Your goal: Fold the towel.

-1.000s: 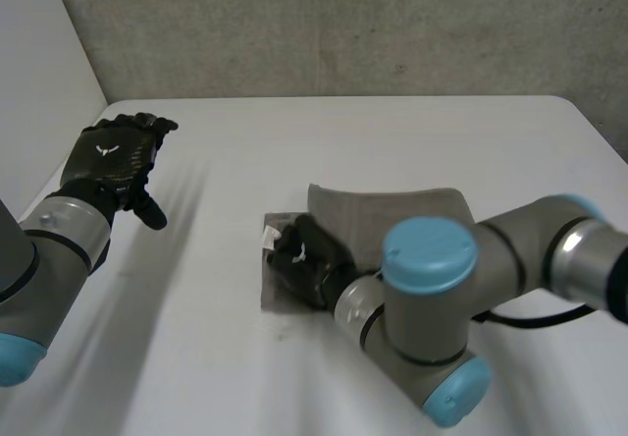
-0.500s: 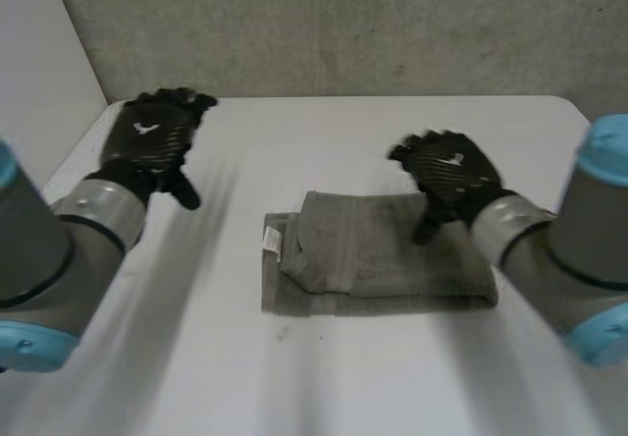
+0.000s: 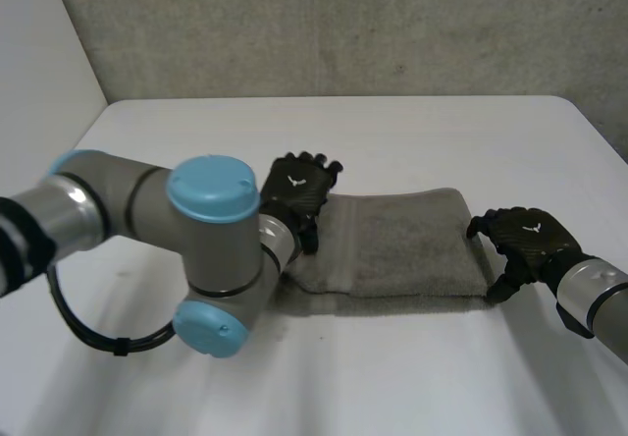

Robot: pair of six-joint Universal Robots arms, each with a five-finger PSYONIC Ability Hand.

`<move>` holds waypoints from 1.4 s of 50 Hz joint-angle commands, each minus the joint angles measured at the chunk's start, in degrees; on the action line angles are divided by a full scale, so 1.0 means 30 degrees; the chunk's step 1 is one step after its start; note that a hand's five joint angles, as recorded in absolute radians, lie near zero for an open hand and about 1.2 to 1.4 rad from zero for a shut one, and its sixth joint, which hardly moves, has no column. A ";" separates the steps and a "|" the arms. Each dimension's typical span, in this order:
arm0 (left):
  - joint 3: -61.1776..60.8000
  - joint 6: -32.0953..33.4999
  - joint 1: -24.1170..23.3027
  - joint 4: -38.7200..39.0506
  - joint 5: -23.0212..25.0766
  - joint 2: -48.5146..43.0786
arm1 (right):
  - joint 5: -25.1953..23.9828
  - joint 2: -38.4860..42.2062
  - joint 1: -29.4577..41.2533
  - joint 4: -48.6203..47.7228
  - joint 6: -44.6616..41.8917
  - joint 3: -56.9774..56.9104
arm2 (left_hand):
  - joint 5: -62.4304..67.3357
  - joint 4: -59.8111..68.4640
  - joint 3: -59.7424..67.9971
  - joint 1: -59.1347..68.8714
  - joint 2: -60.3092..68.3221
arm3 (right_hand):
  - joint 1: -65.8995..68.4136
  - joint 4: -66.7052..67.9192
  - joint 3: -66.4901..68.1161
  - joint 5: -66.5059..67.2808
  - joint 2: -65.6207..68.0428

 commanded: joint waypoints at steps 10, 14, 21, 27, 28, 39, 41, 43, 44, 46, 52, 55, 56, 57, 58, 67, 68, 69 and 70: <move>0.1243 0.0114 -0.0295 -0.1770 -0.2295 -0.2767 | 0.0054 0.1044 0.0298 -0.1215 -0.0148 0.0397 | 0.0519 0.0622 0.0624 0.0700 0.0606 | 1.0492 0.9333 0.9321 0.9574 0.9339; 0.0743 0.0143 -0.0324 -0.1771 -0.2295 -0.2033 | 0.0171 0.1073 0.0298 -0.1244 -0.0148 0.0280 | 0.0519 0.0622 0.0623 0.0700 0.0605 | 1.4063 1.2905 1.2892 1.3145 1.2911; -0.1186 0.0085 -0.0353 -0.1771 -0.2442 0.1153 | 0.0699 0.0751 0.0591 -0.1273 -0.0324 -0.0541 | 0.0407 0.0510 0.0511 0.0587 0.0493 | 1.9443 1.8285 1.8273 1.8525 1.8291; -0.2860 0.0056 -0.0119 -0.1741 -0.2500 0.3328 | 0.1868 0.0225 0.3425 -0.0952 -0.1026 -0.3171 | 0.0239 0.0341 0.0343 0.0419 0.0325 | 1.9443 1.8285 1.8273 1.8525 1.8291; -0.3441 0.0056 0.0026 -0.1712 -0.2616 0.4111 | 0.2045 0.0166 0.4361 -0.0690 -0.1027 -0.3874 | 0.0239 0.0341 0.0343 0.0419 0.0325 | 1.9443 1.8285 1.8273 1.8525 1.8291; -0.7630 -0.0003 0.2544 -0.0369 -0.2793 0.9212 | 0.1930 0.3616 1.2008 0.0455 -0.1086 -0.8272 | 0.0126 0.0229 0.0231 0.0307 0.0213 | 1.9443 1.8285 1.8273 1.8525 1.8291; -0.8163 -0.0003 0.2811 -0.0042 -0.2764 0.9656 | 0.1813 0.4376 1.2800 0.0455 -0.1086 -0.8449 | 0.0126 0.0229 0.0231 0.0307 0.0213 | 1.9443 1.8285 1.8273 1.8525 1.8291; -0.8951 -0.0003 0.3277 0.0570 -0.2706 1.0152 | 0.1812 0.5087 1.3365 0.0485 -0.1115 -0.8539 | 0.0126 0.0229 0.0231 0.0307 0.0213 | 1.9443 1.8285 1.8273 1.8525 1.8291; -0.8954 -0.0003 0.3279 0.0573 -0.2705 1.0154 | 0.1812 0.5696 1.3829 0.0485 -0.1115 -0.8597 | 0.0126 0.0229 0.0231 0.0307 0.0213 | 1.9443 1.8285 1.8273 1.8525 1.8291; -0.9218 -0.0003 0.3484 0.0778 -0.2676 1.0183 | 0.1841 0.6166 1.4153 0.0456 -0.1144 -0.8685 | 0.0126 0.0229 0.0231 0.0307 0.0213 | 1.9443 1.8285 1.8273 1.8525 1.8291; -0.9159 -0.0003 0.3660 0.0954 -0.2647 1.0066 | 0.2483 0.5823 1.4127 0.0455 -0.1379 -0.8978 | 0.0182 0.0285 0.0287 0.0363 0.0269 | 1.9352 1.8193 1.8181 1.8434 1.8200; -0.8897 -0.0003 0.3661 0.0954 -0.2647 0.9950 | 0.4177 0.3545 1.3050 0.0543 -0.0913 -0.8250 | 0.0126 0.0229 0.0231 0.0307 0.0213 | 0.6968 0.5809 0.5797 0.6050 0.5815; -0.8896 -0.0003 0.3660 0.0954 -0.2647 0.9949 | 0.5055 0.2461 1.1795 0.0543 -0.0388 -0.7550 | 0.0126 0.0229 0.0231 0.0307 0.0213 | 0.6848 0.5690 0.5678 0.5930 0.5696; -0.8809 -0.0003 0.3602 0.0954 -0.2647 0.9949 | 0.5064 0.2451 1.1783 0.0543 -0.0383 -0.7543 | 0.0126 0.0229 0.0231 0.0307 0.0213 | 0.6847 0.5689 0.5677 0.5929 0.5695; -0.8808 -0.0003 0.3602 0.0954 -0.2647 0.9949 | 0.5673 0.1522 1.0304 0.0398 0.0313 -0.6586 | 0.0126 0.0229 0.0231 0.0307 0.0213 | 0.6514 0.5356 0.5344 0.5596 0.5362; -0.9423 -0.0091 0.3309 0.1188 -0.2413 0.9978 | 0.2554 -0.0303 0.4176 0.0338 0.1231 -0.1282 | 0.0014 0.0117 0.0119 0.0195 0.0100 | 0.2976 0.1818 0.1805 0.2058 0.1824; -0.9626 -0.0091 0.3338 0.1246 -0.2268 0.9978 | 0.1617 -0.0303 0.3035 0.0251 0.1026 -0.0548 | 0.0014 0.0117 0.0119 0.0195 0.0100 | 0.3256 0.2097 0.2085 0.2338 0.2104; -0.9628 -0.0091 0.3338 0.1247 -0.2266 0.9978 | 0.1607 -0.0303 0.3023 0.0250 0.1024 -0.0541 | 0.0014 0.0117 0.0119 0.0195 0.0100 | 0.3258 0.2100 0.2088 0.2341 0.2106; -0.9715 -0.0091 0.3338 0.1305 -0.2179 0.9949 | 0.0998 -0.0332 0.2240 0.0105 0.0647 0.0039 | 0.0014 0.0117 0.0119 0.0195 0.0100 | 0.3481 0.2322 0.2310 0.2563 0.2328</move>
